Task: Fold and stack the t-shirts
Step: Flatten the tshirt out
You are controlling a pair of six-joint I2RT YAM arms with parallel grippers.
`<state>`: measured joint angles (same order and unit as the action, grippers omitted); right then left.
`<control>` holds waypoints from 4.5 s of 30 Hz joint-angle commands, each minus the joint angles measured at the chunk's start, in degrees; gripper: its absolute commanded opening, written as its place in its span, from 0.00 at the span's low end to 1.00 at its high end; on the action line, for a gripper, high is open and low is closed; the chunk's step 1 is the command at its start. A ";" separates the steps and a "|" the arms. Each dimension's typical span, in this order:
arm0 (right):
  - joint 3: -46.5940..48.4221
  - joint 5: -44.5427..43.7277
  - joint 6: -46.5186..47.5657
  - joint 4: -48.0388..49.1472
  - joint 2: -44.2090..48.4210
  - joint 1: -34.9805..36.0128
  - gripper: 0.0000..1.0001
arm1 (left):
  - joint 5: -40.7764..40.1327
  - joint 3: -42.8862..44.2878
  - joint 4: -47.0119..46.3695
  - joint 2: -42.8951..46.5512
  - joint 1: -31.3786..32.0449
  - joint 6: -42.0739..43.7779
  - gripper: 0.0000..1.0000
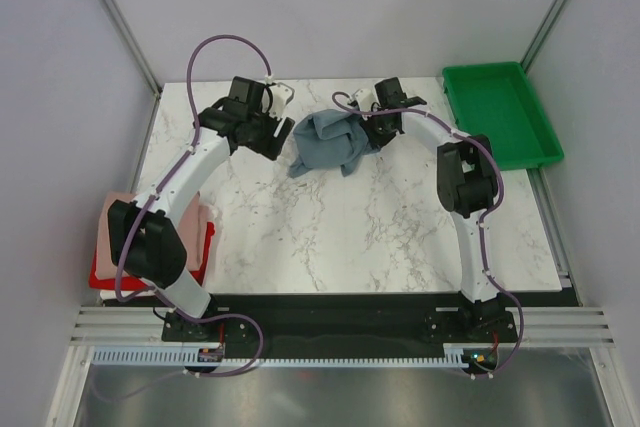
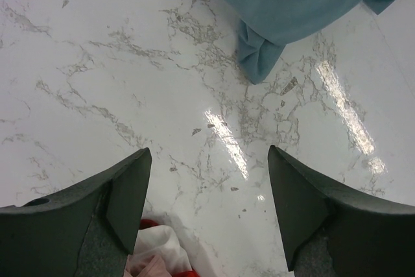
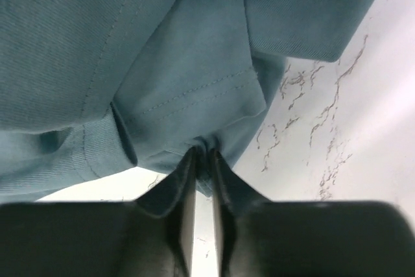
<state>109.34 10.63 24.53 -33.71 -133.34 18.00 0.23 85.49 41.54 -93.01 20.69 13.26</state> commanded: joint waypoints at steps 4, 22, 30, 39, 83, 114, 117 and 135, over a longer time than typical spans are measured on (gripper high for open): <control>1.14 0.97 1.30 -1.79 2.46 -0.33 0.12 | -0.05 2.84 -1.64 0.02 -0.12 1.86 0.80; 15.11 -4.56 20.28 -0.30 27.41 12.05 0.01 | -1.55 -0.23 -13.23 10.83 -5.66 3.44 0.80; 20.56 -9.83 18.88 -0.30 30.68 18.74 0.00 | 2.20 -4.36 -14.21 15.66 -6.27 1.34 0.79; 9.32 -17.05 18.80 1.28 26.83 11.63 0.00 | 10.93 -15.00 -14.47 16.38 -4.87 -0.96 0.72; -1.21 -13.28 5.45 1.02 35.31 2.74 0.00 | 8.38 -4.55 -22.21 9.04 -10.40 9.76 0.02; -20.41 1.67 -2.38 -1.72 39.78 -4.54 0.00 | 31.15 4.32 -11.04 -6.98 -10.49 20.93 0.03; -15.59 1.85 -2.83 2.15 31.08 -5.34 0.00 | 27.47 10.29 -11.04 -16.21 -10.75 20.93 0.07; -38.80 14.24 30.29 -8.91 45.69 -4.56 0.40 | 16.64 0.21 -9.91 -5.08 -11.37 8.46 0.71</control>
<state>79.79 19.42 41.43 -38.09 -91.26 10.26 13.65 90.15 29.98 -99.61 9.13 24.08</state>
